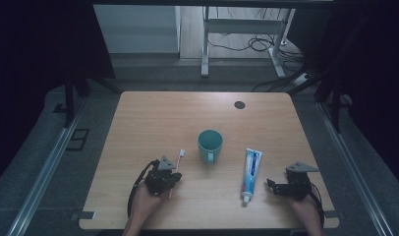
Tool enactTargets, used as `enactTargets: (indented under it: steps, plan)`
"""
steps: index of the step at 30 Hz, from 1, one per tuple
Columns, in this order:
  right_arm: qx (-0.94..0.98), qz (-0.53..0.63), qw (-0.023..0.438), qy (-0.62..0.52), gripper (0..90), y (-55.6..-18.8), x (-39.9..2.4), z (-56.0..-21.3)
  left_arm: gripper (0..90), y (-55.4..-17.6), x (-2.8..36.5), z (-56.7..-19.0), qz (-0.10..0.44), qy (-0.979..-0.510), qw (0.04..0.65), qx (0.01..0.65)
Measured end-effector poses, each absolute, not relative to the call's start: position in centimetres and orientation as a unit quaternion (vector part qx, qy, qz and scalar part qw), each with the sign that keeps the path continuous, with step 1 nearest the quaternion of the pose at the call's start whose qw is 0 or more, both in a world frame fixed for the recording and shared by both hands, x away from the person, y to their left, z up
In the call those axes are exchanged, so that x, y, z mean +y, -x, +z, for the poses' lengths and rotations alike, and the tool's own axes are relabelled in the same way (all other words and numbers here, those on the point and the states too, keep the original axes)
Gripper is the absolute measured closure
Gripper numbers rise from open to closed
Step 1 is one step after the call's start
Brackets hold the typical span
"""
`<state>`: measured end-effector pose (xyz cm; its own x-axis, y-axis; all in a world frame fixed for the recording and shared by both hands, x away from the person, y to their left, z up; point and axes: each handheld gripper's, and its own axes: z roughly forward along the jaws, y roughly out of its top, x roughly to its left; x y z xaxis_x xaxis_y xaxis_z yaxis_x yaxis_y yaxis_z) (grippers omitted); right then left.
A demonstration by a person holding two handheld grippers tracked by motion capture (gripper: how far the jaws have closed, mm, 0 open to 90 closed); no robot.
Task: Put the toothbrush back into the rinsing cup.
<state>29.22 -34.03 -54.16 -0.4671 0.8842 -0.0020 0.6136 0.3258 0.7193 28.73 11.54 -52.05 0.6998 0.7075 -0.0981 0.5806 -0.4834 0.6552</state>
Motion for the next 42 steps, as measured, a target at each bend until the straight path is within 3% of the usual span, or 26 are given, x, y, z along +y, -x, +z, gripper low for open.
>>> enactTargets:
  steps: [42]
  plan:
    - [0.789, 0.333, 0.203, -0.475, 8.2, -29.2, -34.0, -54.2, 85.8, -29.0, 15.7, -52.6, 0.104, -0.844, 0.315, 0.421]
